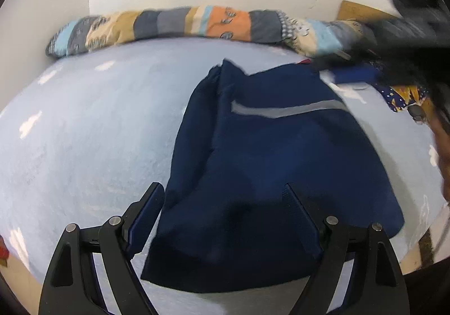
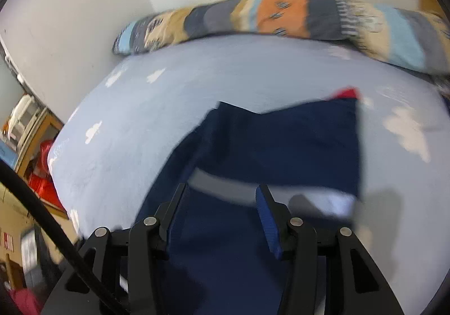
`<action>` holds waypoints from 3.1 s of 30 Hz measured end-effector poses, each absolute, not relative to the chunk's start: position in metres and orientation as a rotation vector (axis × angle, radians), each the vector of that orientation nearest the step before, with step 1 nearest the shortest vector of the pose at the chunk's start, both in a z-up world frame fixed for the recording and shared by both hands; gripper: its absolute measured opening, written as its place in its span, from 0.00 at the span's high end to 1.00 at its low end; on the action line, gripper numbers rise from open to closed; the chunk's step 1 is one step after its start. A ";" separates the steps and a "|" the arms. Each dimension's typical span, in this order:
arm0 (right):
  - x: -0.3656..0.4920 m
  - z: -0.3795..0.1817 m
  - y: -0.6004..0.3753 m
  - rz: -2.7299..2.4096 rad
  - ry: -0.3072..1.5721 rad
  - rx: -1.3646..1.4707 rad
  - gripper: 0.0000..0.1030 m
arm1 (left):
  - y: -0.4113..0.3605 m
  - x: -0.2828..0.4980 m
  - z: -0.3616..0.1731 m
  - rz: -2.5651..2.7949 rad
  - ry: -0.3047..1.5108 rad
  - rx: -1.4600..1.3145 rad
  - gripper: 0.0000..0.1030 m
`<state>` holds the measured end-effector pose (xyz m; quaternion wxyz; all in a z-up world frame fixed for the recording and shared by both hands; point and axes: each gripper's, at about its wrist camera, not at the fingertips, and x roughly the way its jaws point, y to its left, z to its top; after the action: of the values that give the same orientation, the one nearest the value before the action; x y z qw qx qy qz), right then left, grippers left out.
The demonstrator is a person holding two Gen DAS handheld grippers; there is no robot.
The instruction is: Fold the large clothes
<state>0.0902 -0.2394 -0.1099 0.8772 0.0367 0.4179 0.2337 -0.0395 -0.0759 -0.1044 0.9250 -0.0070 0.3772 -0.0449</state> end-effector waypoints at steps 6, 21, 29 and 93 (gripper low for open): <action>0.011 -0.141 -0.303 0.370 0.869 0.117 0.47 | -0.094 -0.050 -0.104 -0.099 0.738 0.058 0.17; -0.012 -0.209 -0.290 0.306 0.981 0.019 0.45 | -0.095 -0.038 -0.141 -0.084 0.776 0.129 0.12; -0.010 -0.221 -0.282 0.305 0.988 -0.029 0.40 | -0.094 -0.037 -0.146 -0.079 0.781 0.133 0.10; -0.033 -0.142 -0.289 0.116 0.620 -0.044 0.12 | -0.091 -0.057 -0.060 0.032 0.497 0.173 0.00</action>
<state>-0.0333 -0.2894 -0.1420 0.9504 -0.0214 0.3049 0.0568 -0.0572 -0.0915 -0.0599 0.9655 0.0857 0.2454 0.0157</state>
